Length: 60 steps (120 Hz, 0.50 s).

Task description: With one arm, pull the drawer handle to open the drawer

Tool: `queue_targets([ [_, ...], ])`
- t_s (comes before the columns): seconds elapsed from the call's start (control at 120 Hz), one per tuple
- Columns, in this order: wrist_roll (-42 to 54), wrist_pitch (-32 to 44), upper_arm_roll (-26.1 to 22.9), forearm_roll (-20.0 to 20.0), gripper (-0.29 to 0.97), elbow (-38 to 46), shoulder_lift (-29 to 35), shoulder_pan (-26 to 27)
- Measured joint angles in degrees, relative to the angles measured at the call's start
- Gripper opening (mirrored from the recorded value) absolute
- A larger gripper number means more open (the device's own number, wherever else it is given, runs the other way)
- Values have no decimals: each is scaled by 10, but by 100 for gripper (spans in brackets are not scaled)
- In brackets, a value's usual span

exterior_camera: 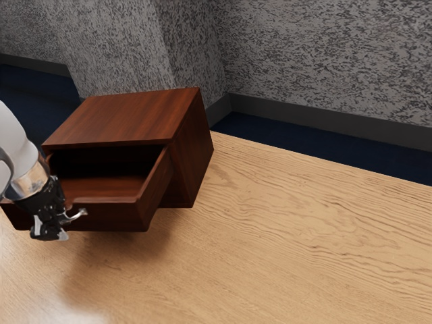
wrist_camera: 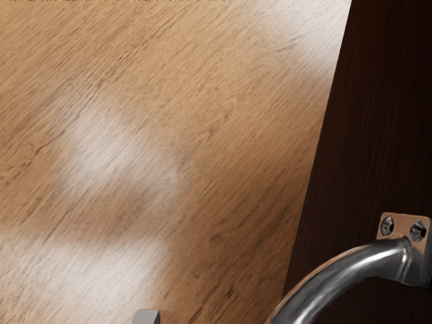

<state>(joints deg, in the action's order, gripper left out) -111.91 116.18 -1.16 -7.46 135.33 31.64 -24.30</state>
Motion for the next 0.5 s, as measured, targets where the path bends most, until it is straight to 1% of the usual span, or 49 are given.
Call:
queue_targets([
  [0.217,0,-32,0,4,15,-2,2,4],
  [0.5,2,-46,0,6,14,-6,2,5],
])
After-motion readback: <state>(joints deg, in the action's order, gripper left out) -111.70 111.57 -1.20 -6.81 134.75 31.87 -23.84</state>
